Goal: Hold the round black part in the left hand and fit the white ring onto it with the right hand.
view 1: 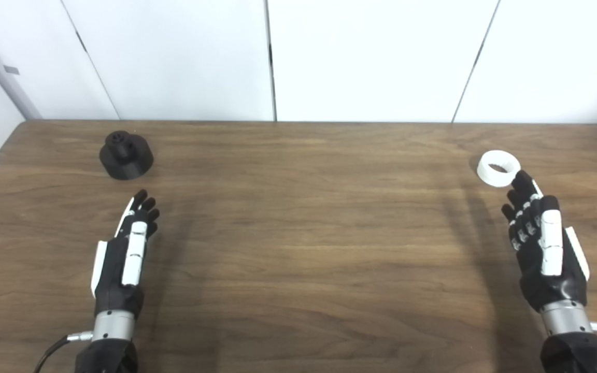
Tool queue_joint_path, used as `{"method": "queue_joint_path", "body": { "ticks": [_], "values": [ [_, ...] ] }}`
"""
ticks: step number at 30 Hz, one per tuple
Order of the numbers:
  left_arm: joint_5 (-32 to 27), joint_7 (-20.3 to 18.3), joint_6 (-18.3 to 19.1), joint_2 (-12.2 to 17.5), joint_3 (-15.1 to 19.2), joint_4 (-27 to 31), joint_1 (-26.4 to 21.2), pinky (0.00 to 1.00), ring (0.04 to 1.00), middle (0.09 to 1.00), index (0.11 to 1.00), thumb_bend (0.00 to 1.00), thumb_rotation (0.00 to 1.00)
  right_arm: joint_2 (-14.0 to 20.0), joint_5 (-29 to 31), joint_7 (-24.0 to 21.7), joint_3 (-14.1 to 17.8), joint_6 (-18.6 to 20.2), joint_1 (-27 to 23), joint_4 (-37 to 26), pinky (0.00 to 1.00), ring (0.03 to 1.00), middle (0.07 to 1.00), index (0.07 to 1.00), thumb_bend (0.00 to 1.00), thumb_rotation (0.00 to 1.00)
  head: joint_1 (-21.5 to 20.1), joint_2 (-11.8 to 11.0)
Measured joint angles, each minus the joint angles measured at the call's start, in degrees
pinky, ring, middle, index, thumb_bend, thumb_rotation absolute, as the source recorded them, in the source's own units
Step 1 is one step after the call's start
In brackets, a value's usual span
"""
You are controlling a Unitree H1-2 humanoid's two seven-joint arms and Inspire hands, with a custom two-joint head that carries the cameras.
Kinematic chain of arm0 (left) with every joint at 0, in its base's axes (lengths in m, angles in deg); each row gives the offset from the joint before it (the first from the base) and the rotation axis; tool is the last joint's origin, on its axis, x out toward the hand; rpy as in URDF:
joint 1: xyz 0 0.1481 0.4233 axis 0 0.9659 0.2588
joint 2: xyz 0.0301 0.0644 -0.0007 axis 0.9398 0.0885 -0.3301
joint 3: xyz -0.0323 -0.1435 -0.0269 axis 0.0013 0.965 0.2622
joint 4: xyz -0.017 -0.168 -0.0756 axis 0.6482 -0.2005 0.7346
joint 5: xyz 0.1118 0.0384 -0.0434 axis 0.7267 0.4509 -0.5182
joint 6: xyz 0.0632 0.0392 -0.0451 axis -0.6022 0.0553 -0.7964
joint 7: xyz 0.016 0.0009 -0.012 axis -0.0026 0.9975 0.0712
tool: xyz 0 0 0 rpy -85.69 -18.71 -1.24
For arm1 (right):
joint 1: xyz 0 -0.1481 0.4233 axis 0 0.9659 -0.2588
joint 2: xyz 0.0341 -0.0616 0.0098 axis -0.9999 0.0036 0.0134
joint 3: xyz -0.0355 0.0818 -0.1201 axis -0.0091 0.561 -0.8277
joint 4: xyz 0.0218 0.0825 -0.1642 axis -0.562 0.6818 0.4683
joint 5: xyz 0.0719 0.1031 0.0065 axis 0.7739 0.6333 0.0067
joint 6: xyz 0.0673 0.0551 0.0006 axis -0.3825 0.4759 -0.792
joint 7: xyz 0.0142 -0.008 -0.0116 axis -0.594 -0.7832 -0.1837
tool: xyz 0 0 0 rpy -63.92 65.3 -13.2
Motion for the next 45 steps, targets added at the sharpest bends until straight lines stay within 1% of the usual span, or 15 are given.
{"method": "queue_joint_path", "body": {
  "ticks": [4, 9, 11, 12, 14, 16, 18, 21, 22, 27, 31, 32, 40, 44, 45],
  "values": [
    [3.22, 1.62, 0.02, -0.09, -0.52, -0.01, -0.16, 0.90, 0.906, 0.899, 0.921, 0.58, 0.65, 0.31, 0.11, -0.19, 0.42, 0.05, 0.09, 0.29, 1.00, 1.000, 0.989, 0.960, 0.56, 1.00, 2.10, -0.79],
    [9.38, 4.13, 0.29, -0.41, -1.52, 0.35, -0.27, 0.86, 0.874, 0.879, 0.916, 0.63, 0.48, 2.99, 0.70, -1.23, 0.38, 0.03, 1.81, 0.63, 1.00, 1.000, 0.997, 0.968, 0.54, 1.00, 5.09, -1.67],
    [11.35, 5.12, 0.29, -0.93, -1.89, 1.02, -0.27, 0.87, 0.864, 0.872, 0.913, 0.68, 0.41, 3.45, 1.59, -1.31, 0.68, 0.02, 2.23, 0.98, 1.00, 1.000, 0.995, 0.967, 0.53, 1.00, 8.86, -3.07],
    [11.91, 5.63, 0.29, -1.33, -2.06, 1.44, -0.25, 0.87, 0.864, 0.872, 0.912, 0.69, 0.39, 3.50, 1.89, -1.31, 0.77, -0.03, 2.27, 1.07, 1.00, 1.000, 0.994, 0.967, 0.53, 1.00, 11.75, -4.47],
    [13.06, 6.24, 0.22, -2.27, -2.59, 1.86, -0.27, 0.87, 0.862, 0.871, 0.909, 0.70, 0.39, 3.57, 2.15, -1.32, 0.80, -0.04, 2.27, 1.27, 1.00, 1.000, 0.999, 0.975, 0.53, 1.00, 13.35, -5.53],
    [14.00, 6.46, 0.09, -2.85, -3.70, 1.80, -0.26, 0.85, 0.866, 0.877, 0.910, 0.67, 0.43, 3.74, 2.24, -1.41, 0.79, -0.04, 2.27, 1.72, 1.00, 1.000, 1.000, 0.987, 0.56, 1.00, 15.99, -7.38],
    [14.99, 6.56, -0.43, -3.25, -4.40, 1.38, -0.26, 0.84, 0.871, 0.882, 0.909, 0.64, 0.44, 4.13, 2.36, -1.87, 0.73, -0.03, 2.27, 2.26, 1.00, 1.000, 1.000, 0.994, 0.61, 1.00, 17.14, -8.43],
    [15.07, 7.16, -1.83, -3.83, -4.60, -0.34, -0.22, 0.83, 0.875, 0.887, 0.916, 0.62, 0.45, 4.43, 1.83, -1.84, 0.68, -0.03, 2.29, 2.13, 1.00, 0.990, 0.980, 0.956, 0.57, 1.00, 18.01, -9.40],
    [15.09, 7.37, -1.85, -3.99, -4.69, -0.61, -0.19, 0.83, 0.875, 0.887, 0.916, 0.62, 0.46, 4.40, 1.60, -1.79, 0.67, -0.04, 2.32, 2.11, 0.99, 0.981, 0.971, 0.943, 0.57, 1.00, 19.15, -10.71],
    [15.92, 8.47, -2.39, -4.46, -5.39, -1.94, -0.16, 0.84, 0.874, 0.883, 0.910, 0.61, 0.47, 4.05, 1.12, -1.59, 0.72, -0.13, 2.73, 2.14, 0.90, 0.923, 0.929, 0.911, 0.52, 1.00, 21.44, -13.53],
    [16.06, 8.98, -4.64, -4.54, -5.89, -3.30, -0.13, 0.84, 0.879, 0.886, 0.910, 0.61, 0.46, 4.06, 0.82, -1.61, 0.86, -1.15, 2.84, 2.34, 0.82, 0.895, 0.913, 0.907, 0.48, 1.00, 21.80, -14.06],
    [16.04, 9.01, -4.99, -4.55, -5.95, -3.81, -0.14, 0.85, 0.882, 0.887, 0.912, 0.61, 0.46, 4.06, 0.82, -1.61, 0.90, -1.28, 2.84, 2.39, 0.80, 0.889, 0.909, 0.905, 0.48, 1.00, 21.89, -14.67],
    [16.18, 9.51, -6.45, -4.67, -6.04, -4.42, -0.05, 0.85, 0.883, 0.885, 0.909, 0.61, 0.46, 4.06, 0.66, -1.69, 0.91, -2.10, 2.94, 2.67, 0.75, 0.867, 0.890, 0.899, 0.48, 1.00, 21.89, -16.00],
    [17.16, 10.22, -6.57, -4.68, -6.03, -4.65, -0.05, 0.86, 0.887, 0.889, 0.914, 0.64, 0.42, 4.07, 0.62, -1.71, 0.91, -2.25, 2.94, 3.22, 0.73, 0.850, 0.877, 0.898, 0.47, 1.00, 21.97, -16.35],
    [17.19, 10.26, -6.58, -4.67, -6.01, -4.63, -0.06, 0.88, 0.891, 0.893, 0.922, 0.67, 0.41, 4.07, 0.60, -1.71, 0.91, -2.25, 2.95, 3.29, 0.72, 0.850, 0.876, 0.896, 0.48, 1.00, 22.32, -16.69]
  ]
}}
